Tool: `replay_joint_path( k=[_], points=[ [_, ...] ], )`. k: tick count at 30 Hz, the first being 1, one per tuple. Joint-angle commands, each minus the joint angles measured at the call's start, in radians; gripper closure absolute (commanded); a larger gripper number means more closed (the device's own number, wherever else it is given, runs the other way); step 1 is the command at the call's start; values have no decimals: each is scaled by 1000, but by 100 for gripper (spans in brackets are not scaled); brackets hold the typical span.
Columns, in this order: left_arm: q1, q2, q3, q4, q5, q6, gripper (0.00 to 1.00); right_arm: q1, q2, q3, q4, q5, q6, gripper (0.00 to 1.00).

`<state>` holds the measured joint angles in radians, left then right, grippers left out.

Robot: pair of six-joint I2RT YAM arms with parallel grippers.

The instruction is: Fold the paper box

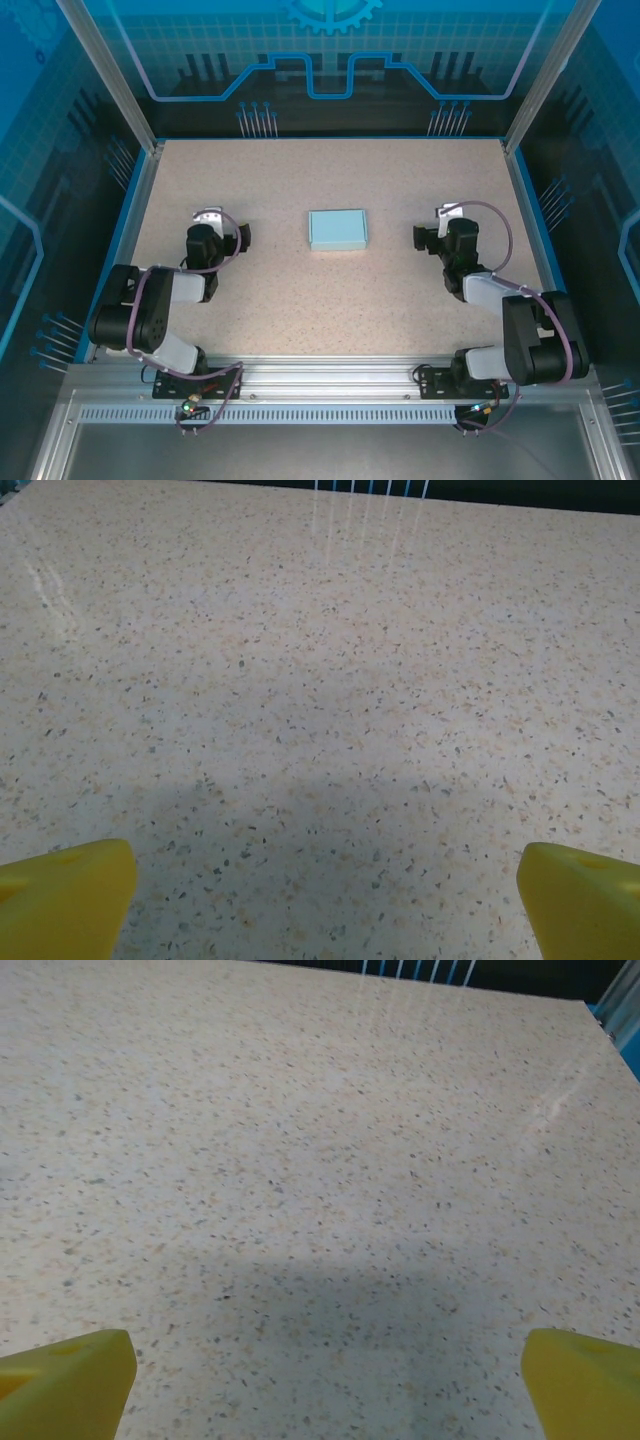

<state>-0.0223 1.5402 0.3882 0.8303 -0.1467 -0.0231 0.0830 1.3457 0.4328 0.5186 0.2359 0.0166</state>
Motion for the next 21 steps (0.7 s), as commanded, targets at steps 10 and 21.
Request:
replay_joint_path(
  k=[10,21],
  points=[
    [9,6,-7,85,33,23,1,-13,32,-44,204,-88,-4,0],
    [8,7,-6,85,31,23,1,11,150,-47,312,-88,-28,0]
  ],
)
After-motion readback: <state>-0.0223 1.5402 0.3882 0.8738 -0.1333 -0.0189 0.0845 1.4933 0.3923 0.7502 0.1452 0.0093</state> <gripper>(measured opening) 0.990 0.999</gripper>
